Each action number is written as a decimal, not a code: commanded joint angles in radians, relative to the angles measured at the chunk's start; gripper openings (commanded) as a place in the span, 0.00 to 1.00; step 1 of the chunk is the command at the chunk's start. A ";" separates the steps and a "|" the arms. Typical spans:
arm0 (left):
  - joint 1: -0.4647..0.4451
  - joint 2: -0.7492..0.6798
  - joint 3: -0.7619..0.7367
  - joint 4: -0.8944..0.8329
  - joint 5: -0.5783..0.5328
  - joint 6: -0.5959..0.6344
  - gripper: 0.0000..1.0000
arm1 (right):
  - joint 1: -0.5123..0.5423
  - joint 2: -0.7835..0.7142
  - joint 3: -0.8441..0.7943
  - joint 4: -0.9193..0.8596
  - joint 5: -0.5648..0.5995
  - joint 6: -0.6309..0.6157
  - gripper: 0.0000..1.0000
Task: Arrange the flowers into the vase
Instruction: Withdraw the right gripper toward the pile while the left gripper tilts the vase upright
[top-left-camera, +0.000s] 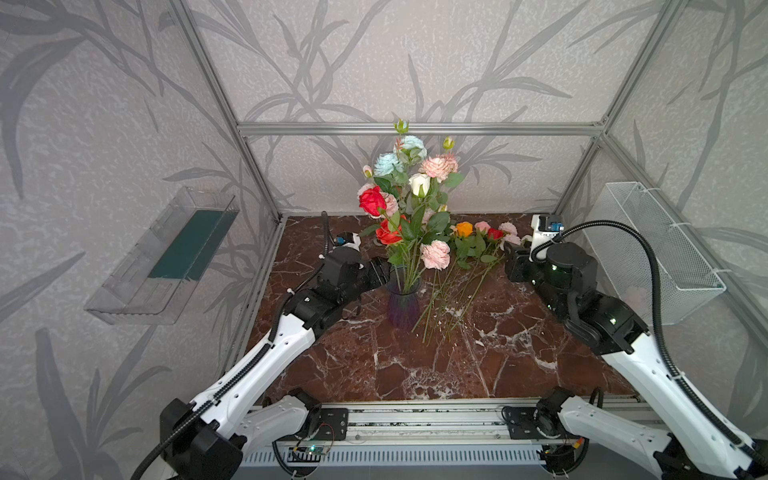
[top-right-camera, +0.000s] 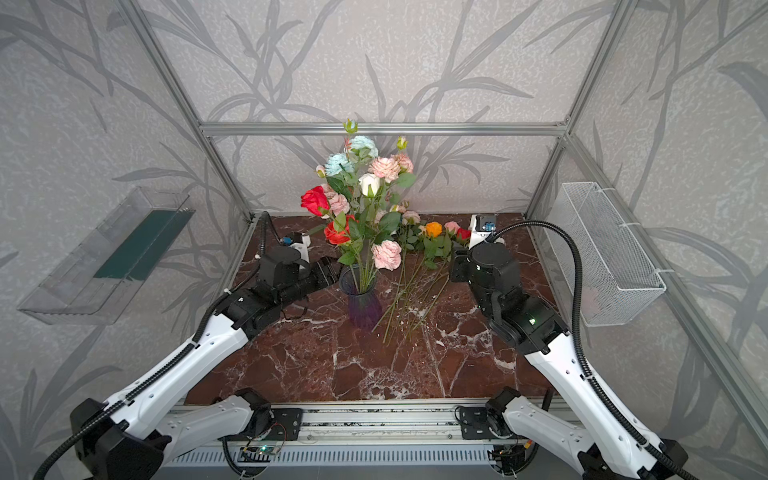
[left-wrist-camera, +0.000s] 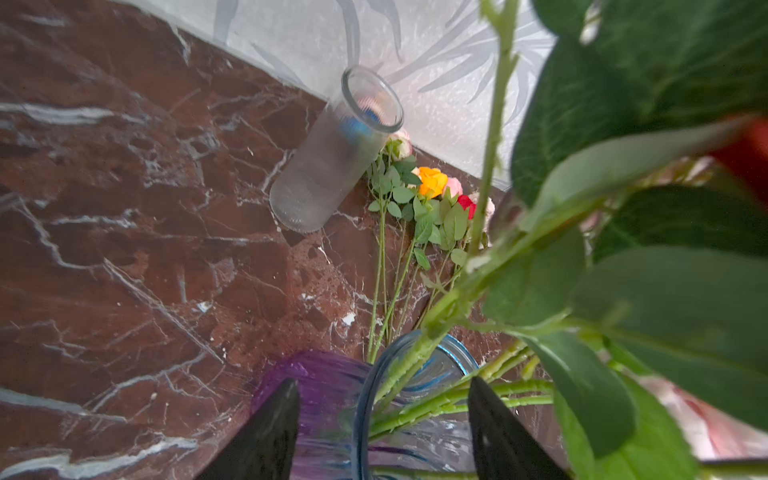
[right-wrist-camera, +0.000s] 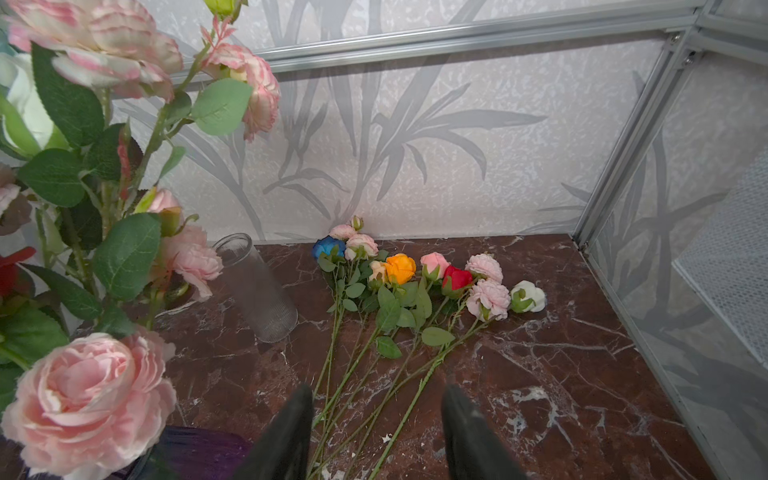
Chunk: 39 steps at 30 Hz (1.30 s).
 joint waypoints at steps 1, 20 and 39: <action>0.005 0.016 0.029 -0.082 0.026 -0.017 0.58 | -0.041 -0.024 -0.022 0.002 -0.074 0.043 0.51; 0.003 0.127 0.125 -0.261 0.120 0.066 0.54 | -0.116 -0.057 -0.137 0.053 -0.190 0.079 0.51; 0.004 0.224 0.205 -0.330 0.096 0.125 0.22 | -0.144 -0.101 -0.187 0.059 -0.218 0.073 0.51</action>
